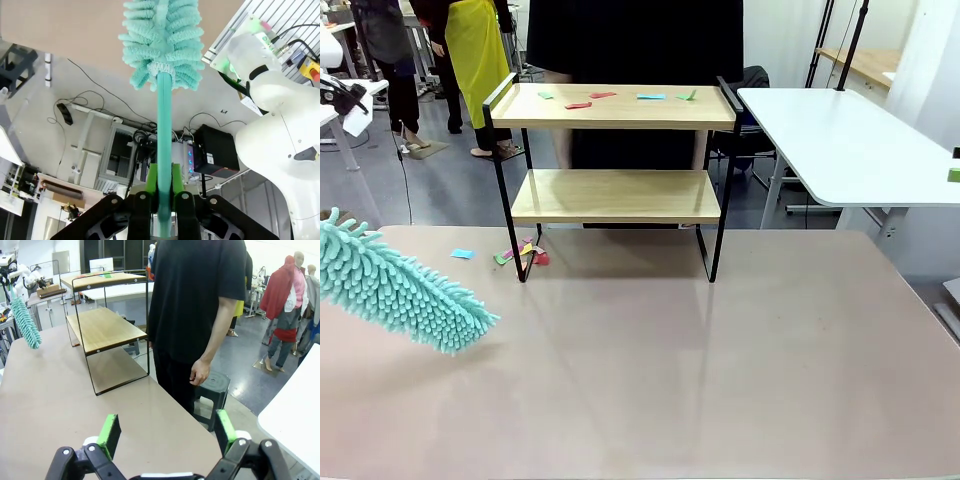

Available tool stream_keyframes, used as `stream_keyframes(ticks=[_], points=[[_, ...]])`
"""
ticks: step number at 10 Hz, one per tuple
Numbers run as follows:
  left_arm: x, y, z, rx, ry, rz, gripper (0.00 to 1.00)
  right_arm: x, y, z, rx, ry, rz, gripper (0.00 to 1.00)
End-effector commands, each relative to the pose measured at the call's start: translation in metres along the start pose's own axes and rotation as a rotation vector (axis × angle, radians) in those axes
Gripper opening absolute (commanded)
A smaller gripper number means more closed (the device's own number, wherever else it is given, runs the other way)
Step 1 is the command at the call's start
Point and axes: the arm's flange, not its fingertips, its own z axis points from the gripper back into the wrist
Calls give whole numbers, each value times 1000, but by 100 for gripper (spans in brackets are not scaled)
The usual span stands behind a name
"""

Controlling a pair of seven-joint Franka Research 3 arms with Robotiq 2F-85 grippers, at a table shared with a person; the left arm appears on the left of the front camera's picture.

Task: Clean the shelf.
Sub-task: Clean the specific section of the Shelf indicated by the human with the Duster.

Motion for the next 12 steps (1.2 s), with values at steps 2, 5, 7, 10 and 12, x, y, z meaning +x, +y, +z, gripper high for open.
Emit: stream_keyframes(ticks=[2, 5, 7, 10, 12], points=[[-4, -2, -1, -7, -8, 8, 13, 3, 0, -1, 0, -4, 6, 100], [-4, -2, -1, -7, -8, 8, 13, 3, 0, -1, 0, -4, 6, 100], [-4, -2, -1, -7, -8, 8, 13, 3, 0, -1, 0, -4, 6, 100], [-4, -2, -1, -7, -8, 8, 13, 3, 0, -1, 0, -4, 6, 100], [-4, -2, -1, -7, -8, 8, 13, 3, 0, -1, 0, -4, 6, 100]])
